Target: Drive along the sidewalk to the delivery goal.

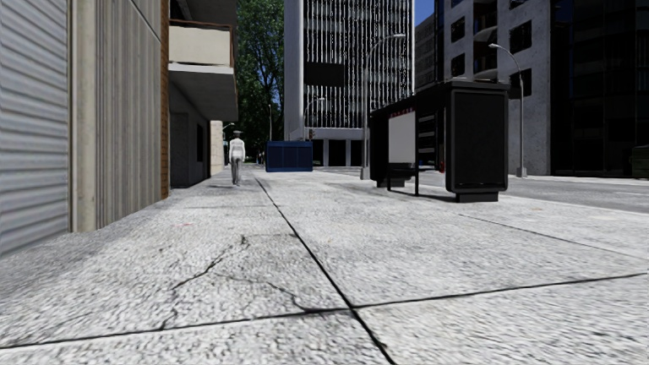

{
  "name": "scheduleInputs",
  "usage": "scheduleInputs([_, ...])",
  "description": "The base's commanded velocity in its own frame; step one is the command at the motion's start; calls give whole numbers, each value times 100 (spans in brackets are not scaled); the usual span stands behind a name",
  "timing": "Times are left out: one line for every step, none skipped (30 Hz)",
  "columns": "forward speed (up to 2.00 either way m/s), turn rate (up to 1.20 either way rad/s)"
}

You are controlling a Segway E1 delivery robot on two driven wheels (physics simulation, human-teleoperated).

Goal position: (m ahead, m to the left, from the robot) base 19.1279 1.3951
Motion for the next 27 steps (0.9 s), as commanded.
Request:
scheduleInputs([200, 0])
scheduleInputs([200, 0])
scheduleInputs([200, 0])
scheduleInputs([200, 0])
scheduleInputs([200, 0])
scheduleInputs([200, 0])
scheduleInputs([200, 0])
scheduleInputs([200, 0])
scheduleInputs([200, 0])
scheduleInputs([200, 0])
scheduleInputs([200, 0])
scheduleInputs([200, 0])
scheduleInputs([200, 0])
scheduleInputs([200, 0])
scheduleInputs([200, 0])
scheduleInputs([200, 0])
scheduleInputs([200, 0])
scheduleInputs([200, 0])
scheduleInputs([200, 0])
scheduleInputs([200, 0])
scheduleInputs([200, 0])
scheduleInputs([200, 0])
scheduleInputs([200, 0])
scheduleInputs([200, 0])
scheduleInputs([200, 0])
scheduleInputs([200, 0])
scheduleInputs([200, 0])
